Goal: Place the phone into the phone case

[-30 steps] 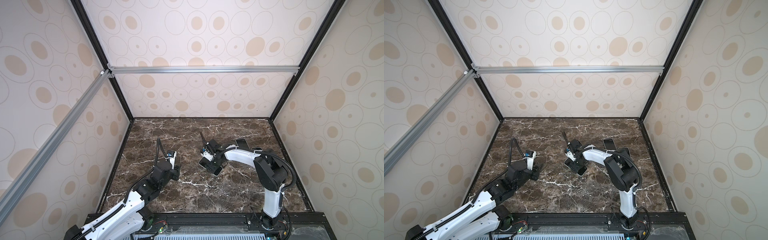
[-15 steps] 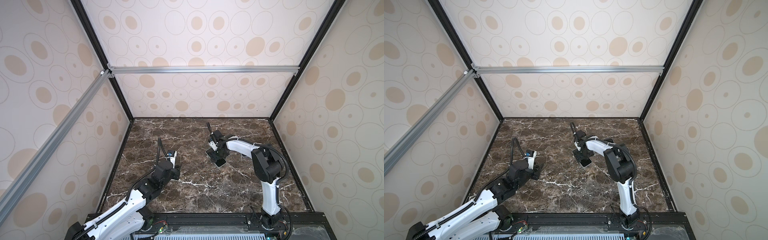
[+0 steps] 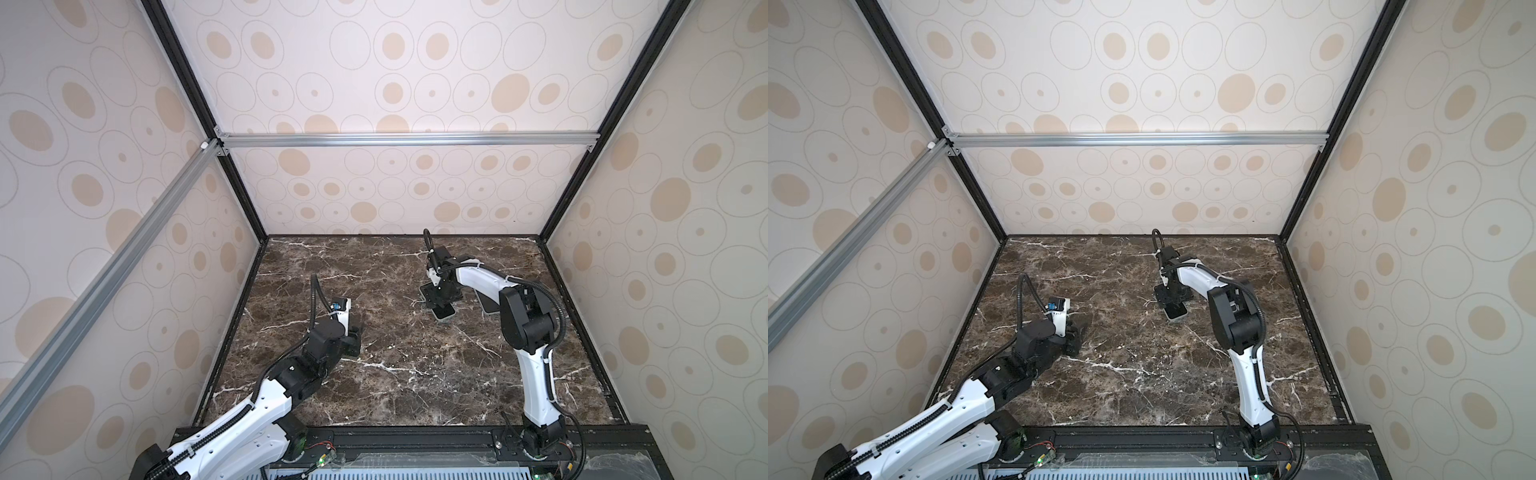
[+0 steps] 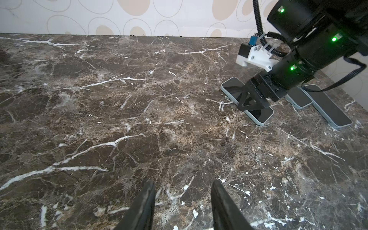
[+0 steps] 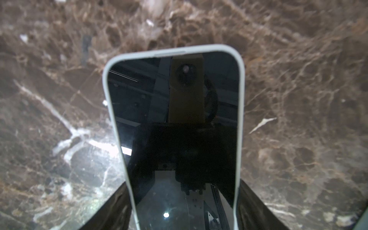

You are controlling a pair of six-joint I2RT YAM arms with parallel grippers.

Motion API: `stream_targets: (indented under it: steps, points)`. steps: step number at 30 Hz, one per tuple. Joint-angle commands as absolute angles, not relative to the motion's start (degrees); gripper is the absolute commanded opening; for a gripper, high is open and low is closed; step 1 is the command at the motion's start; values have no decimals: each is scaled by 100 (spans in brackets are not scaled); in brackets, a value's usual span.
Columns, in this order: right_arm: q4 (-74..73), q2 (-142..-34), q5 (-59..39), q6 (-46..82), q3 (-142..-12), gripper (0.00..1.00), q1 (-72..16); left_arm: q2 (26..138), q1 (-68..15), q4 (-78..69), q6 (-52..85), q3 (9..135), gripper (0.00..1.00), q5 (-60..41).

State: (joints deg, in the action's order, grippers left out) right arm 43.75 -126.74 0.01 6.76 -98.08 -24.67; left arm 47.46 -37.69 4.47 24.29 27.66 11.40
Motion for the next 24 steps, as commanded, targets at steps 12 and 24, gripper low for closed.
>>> stream_targets:
  steps: [12, 24]
  points:
    - [4432, -12825, -239, 1045, -9879, 72, -2333, 4772, -3718, -6, 2619, 2644, 46, 1749]
    - [4362, -12229, -241, 1031, -9809, 83, -2335, 4682, -3652, -422, 2710, 2566, 45, 2109]
